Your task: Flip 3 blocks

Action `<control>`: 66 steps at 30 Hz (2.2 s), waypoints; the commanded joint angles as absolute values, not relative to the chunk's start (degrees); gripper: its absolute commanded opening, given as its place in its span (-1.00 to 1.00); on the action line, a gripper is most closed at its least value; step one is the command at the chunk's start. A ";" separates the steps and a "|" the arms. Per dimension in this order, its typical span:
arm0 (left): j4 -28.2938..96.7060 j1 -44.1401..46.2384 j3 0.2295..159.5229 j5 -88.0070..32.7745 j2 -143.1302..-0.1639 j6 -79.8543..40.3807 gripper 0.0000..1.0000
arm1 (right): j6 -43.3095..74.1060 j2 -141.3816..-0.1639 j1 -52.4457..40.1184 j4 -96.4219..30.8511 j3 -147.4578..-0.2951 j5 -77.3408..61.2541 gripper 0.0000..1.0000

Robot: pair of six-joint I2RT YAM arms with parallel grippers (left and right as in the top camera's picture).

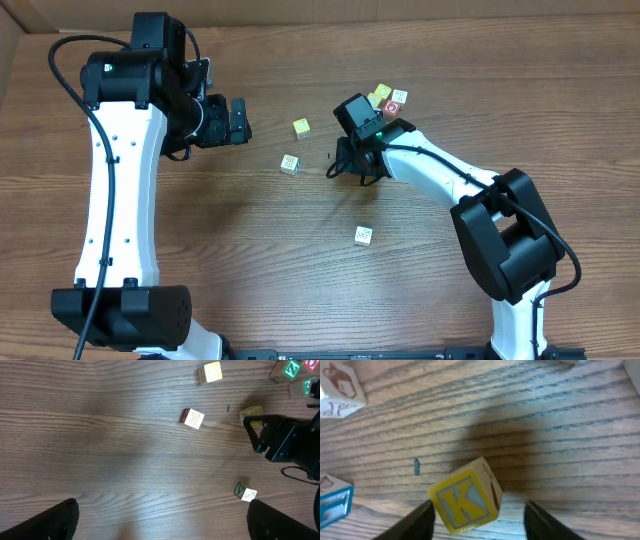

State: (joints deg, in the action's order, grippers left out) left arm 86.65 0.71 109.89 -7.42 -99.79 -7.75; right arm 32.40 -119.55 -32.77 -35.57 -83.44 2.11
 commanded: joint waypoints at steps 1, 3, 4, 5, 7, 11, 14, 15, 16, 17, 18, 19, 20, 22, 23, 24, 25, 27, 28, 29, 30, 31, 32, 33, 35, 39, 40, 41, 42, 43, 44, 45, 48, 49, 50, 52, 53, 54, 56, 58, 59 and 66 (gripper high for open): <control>86.70 0.40 111.04 -7.05 -100.29 -8.34 1.00 | 28.86 -119.61 -33.04 -34.04 -83.64 3.38 0.21; 86.70 0.40 111.04 -7.03 -100.29 -8.34 1.00 | 28.25 -119.61 -33.04 -32.77 -83.64 3.36 0.21; 86.70 0.40 111.04 -7.03 -100.29 -8.34 1.00 | 28.25 -119.61 -33.04 -32.12 -83.61 3.33 0.21; 86.70 0.40 111.04 -7.03 -100.29 -8.34 0.99 | 28.23 -119.61 -33.04 -31.68 -83.61 3.33 0.22; 86.70 0.40 111.04 -7.03 -100.29 -8.34 1.00 | 28.18 -119.61 -33.04 -31.22 -83.64 3.33 0.22; 86.70 0.40 111.04 -7.05 -100.29 -8.34 1.00 | 23.68 -119.61 -33.26 -32.27 -83.61 2.74 0.07; 86.70 0.40 111.04 -7.03 -100.29 -8.34 1.00 | 17.67 -119.61 -33.52 -33.78 -83.61 2.66 -0.02; 86.70 0.40 111.04 -7.03 -100.29 -8.34 1.00 | 16.32 -119.61 -33.54 -34.20 -83.61 2.68 -0.04; 86.70 0.40 111.04 -7.05 -100.29 -8.34 1.00 | 15.68 -119.61 -33.52 -34.33 -83.61 2.70 -0.09; 86.70 0.40 111.04 -7.03 -100.29 -8.34 0.99 | 15.14 -119.61 -33.52 -34.30 -83.61 2.70 -0.10; 86.70 0.40 111.04 -7.05 -100.29 -8.34 0.99 | 13.23 -119.61 -33.52 -34.09 -83.61 2.70 -0.10; 86.70 0.40 111.04 -7.03 -100.29 -8.34 1.00 | 11.99 -119.61 -33.52 -33.87 -83.61 2.79 -0.11; 86.70 0.40 111.04 -7.03 -100.29 -8.34 1.00 | 11.07 -119.61 -33.52 -33.65 -83.61 2.94 -0.11; 86.70 0.40 111.04 -7.03 -100.29 -8.34 1.00 | 9.41 -119.61 -33.52 -33.17 -83.61 2.94 -0.10; 86.70 0.40 111.04 -7.05 -100.29 -8.34 0.99 | 9.06 -119.61 -33.52 -32.80 -83.61 2.94 -0.10; 86.70 0.40 111.04 -7.03 -100.29 -8.34 1.00 | 9.08 -119.61 -33.52 -32.36 -83.61 2.92 -0.10; 86.70 0.40 111.04 -7.03 -100.29 -8.34 1.00 | 9.13 -119.61 -33.52 -32.14 -83.61 2.87 -0.11; 86.70 0.40 111.04 -7.03 -100.29 -8.34 1.00 | 9.15 -119.61 -33.67 -32.05 -83.61 2.35 -0.17; 86.70 0.40 111.04 -7.03 -100.29 -8.34 1.00 | 9.15 -119.61 -33.74 -32.10 -83.61 1.50 -0.18; 86.70 0.40 111.04 -7.03 -100.29 -8.34 1.00 | 9.15 -119.61 -33.80 -32.18 -83.61 0.69 -0.20; 86.70 0.40 111.04 -7.03 -100.29 -8.34 1.00 | 9.15 -119.61 -33.82 -32.23 -83.61 -0.03 -0.24; 86.70 0.40 111.04 -7.03 -100.29 -8.34 0.99 | 9.37 -119.61 -33.87 -32.51 -83.61 -0.30 -0.24; 86.70 0.40 111.04 -7.03 -100.29 -8.34 1.00 | 9.39 -119.61 -33.85 -32.75 -83.61 -0.10 -0.25; 86.70 0.40 111.04 -7.03 -100.29 -8.34 1.00 | 9.37 -119.61 -33.85 -32.86 -83.61 -0.05 -0.24; 86.70 0.40 111.04 -7.05 -100.29 -8.34 1.00 | 9.43 -119.61 -33.85 -32.82 -83.61 -0.08 -0.24; 86.70 0.40 111.04 -7.03 -100.29 -8.34 0.99 | 15.03 -119.61 -33.43 -32.12 -83.61 2.02 -0.21; 86.70 0.40 111.04 -7.03 -100.29 -8.34 0.99 | 17.30 -119.61 -33.39 -31.79 -83.61 2.55 -0.20; 86.70 0.40 111.04 -7.05 -100.29 -8.34 1.00 | 18.90 -119.61 -33.41 -31.35 -83.61 2.50 -0.19; 86.70 0.40 111.04 -7.05 -100.29 -8.34 1.00 | 20.08 -119.61 -33.41 -31.00 -83.61 2.50 -0.12; 86.70 0.40 111.04 -7.03 -100.29 -8.34 0.99 | 20.43 -119.61 -33.41 -30.50 -83.61 2.46 -0.07; 86.70 0.40 111.04 -7.03 -100.29 -8.34 1.00 | 20.36 -119.61 -33.54 -30.20 -83.64 2.46 0.00; 86.70 0.40 111.04 -7.03 -100.29 -8.34 0.99 | 19.42 -119.61 -33.69 -30.22 -83.70 2.50 0.05; 86.70 0.40 111.04 -7.03 -100.29 -8.34 1.00 | 18.22 -119.59 -33.45 -34.68 -87.02 2.48 0.13; 86.70 0.40 111.04 -7.03 -100.29 -8.34 0.99 | 18.24 -119.59 -33.10 -36.80 -88.97 2.46 0.15; 86.70 0.40 111.04 -7.03 -100.29 -8.34 1.00 | 18.24 -119.59 -32.64 -39.48 -91.61 2.15 0.15; 86.70 0.40 111.04 -7.03 -100.29 -8.34 0.99 | 18.22 -119.59 -31.79 -44.66 -97.41 -0.01 0.15; 86.70 0.40 111.04 -7.03 -100.29 -8.34 1.00 | 18.24 -119.59 -31.38 -46.96 -99.96 -0.69 0.15; 86.70 0.40 111.04 -7.05 -100.29 -8.34 1.00 | 18.22 -119.59 -30.85 -50.19 -103.70 -1.34 0.15; 86.70 0.40 111.04 -7.03 -100.29 -8.34 1.00 | 18.22 -119.59 -30.59 -52.29 -106.00 -1.74 0.15; 86.70 0.40 111.04 -7.05 -100.29 -8.34 1.00 | 18.22 -119.59 -30.57 -53.41 -106.63 -1.85 0.17; 86.70 0.40 111.04 -7.03 -100.29 -8.34 1.00 | 18.24 -119.68 -30.57 -54.02 -106.52 -1.85 0.17; 86.70 0.40 111.04 -7.03 -100.29 -8.34 1.00 | 18.24 -122.41 -31.70 -55.66 -106.45 -2.68 1.00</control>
State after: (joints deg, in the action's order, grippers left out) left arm 86.65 0.71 109.89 -7.42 -99.79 -7.75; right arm 18.33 -121.25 -30.72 -55.90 -106.32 -1.56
